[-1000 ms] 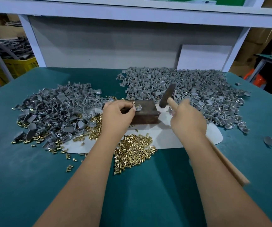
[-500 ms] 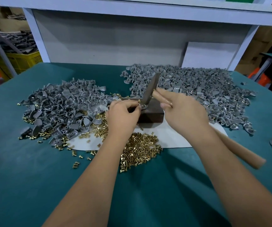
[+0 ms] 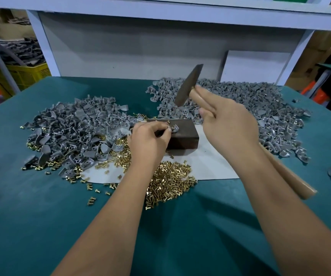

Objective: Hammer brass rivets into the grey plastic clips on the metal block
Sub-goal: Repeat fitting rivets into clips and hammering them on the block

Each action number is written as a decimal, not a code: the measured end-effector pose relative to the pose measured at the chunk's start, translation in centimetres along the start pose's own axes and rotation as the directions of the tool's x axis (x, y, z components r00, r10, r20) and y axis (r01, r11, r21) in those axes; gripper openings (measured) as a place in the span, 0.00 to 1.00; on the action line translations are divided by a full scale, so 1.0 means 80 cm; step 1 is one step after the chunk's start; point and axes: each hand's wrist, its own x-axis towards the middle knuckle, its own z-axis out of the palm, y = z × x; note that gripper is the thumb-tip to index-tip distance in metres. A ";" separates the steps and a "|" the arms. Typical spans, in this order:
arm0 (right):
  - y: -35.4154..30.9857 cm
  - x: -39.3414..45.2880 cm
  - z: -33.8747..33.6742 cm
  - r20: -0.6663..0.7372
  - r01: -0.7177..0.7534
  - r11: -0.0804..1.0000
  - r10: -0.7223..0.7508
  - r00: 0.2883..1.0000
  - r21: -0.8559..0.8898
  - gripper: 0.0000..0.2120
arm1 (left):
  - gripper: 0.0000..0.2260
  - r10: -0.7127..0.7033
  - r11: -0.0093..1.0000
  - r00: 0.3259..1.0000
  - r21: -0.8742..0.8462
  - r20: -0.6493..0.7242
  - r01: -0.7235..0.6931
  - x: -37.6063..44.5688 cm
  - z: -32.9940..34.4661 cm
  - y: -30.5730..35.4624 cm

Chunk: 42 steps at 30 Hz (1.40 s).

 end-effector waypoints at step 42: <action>0.010 0.004 0.007 0.003 0.004 0.999 -0.004 1.000 -0.042 0.23 | 0.07 0.004 1.000 1.000 -0.012 -0.012 -0.004 0.000 0.003 -0.002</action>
